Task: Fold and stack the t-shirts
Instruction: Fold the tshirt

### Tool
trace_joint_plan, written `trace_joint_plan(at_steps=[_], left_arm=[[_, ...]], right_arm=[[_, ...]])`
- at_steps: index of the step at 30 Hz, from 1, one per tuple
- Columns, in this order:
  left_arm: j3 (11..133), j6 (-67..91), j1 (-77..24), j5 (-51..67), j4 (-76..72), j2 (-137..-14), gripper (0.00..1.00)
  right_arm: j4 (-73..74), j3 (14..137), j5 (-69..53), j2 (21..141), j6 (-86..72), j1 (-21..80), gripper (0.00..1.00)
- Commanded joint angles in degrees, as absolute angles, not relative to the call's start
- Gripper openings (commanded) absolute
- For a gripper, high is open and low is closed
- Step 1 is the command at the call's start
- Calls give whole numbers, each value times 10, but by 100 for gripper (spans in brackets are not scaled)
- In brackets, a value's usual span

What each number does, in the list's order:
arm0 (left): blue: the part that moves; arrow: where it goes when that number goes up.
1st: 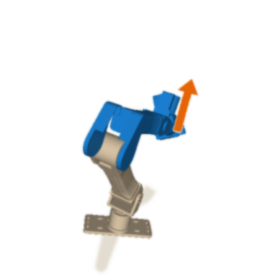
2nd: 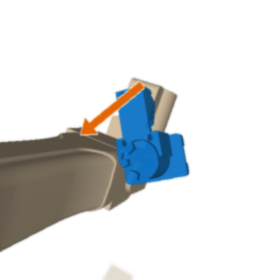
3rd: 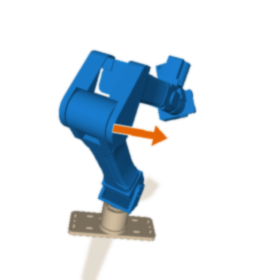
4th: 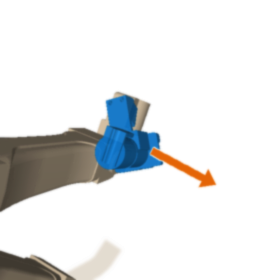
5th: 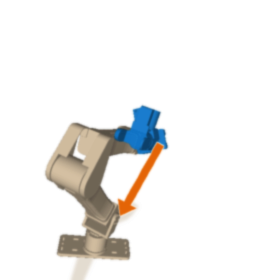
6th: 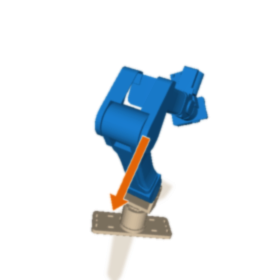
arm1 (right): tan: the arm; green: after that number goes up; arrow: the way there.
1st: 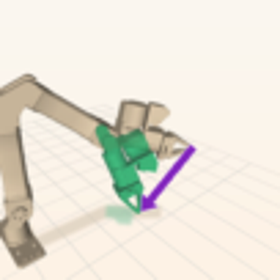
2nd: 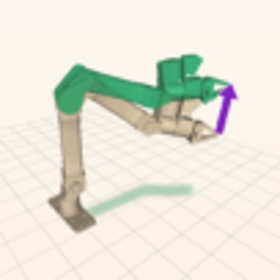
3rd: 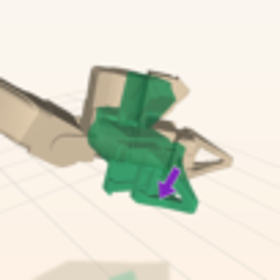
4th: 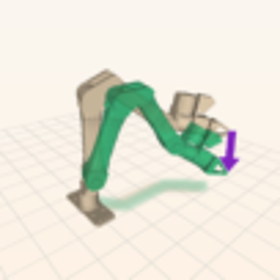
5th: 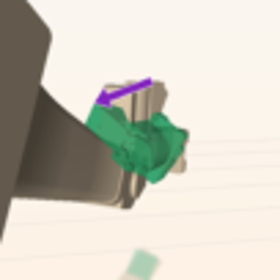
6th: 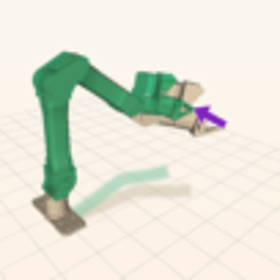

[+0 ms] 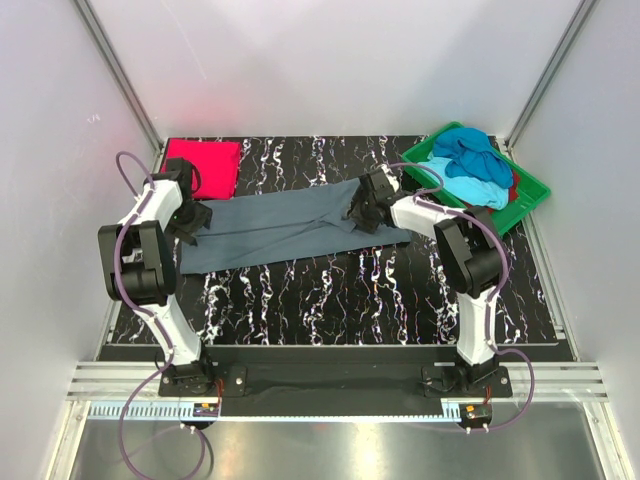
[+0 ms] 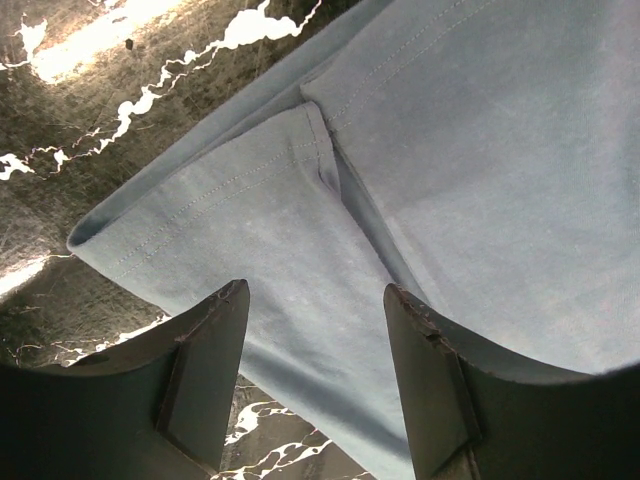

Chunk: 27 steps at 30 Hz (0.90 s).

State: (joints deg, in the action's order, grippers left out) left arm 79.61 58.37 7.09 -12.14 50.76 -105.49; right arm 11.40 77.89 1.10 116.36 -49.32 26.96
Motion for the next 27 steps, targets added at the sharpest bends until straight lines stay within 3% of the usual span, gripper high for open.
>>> trace_joint_plan(at_steps=[1, 16, 27], left_arm=[[809, 575, 74, -112, 495, -1033, 61], [808, 573, 77, -106, 492, -1042, 60], [801, 571, 76, -89, 488, -1051, 59]], right_arm=[[88, 792, 28, 1179, -499, 277, 59], [68, 872, 8, 1213, -503, 282, 56], [76, 831, 2, 1179, -498, 282, 49]])
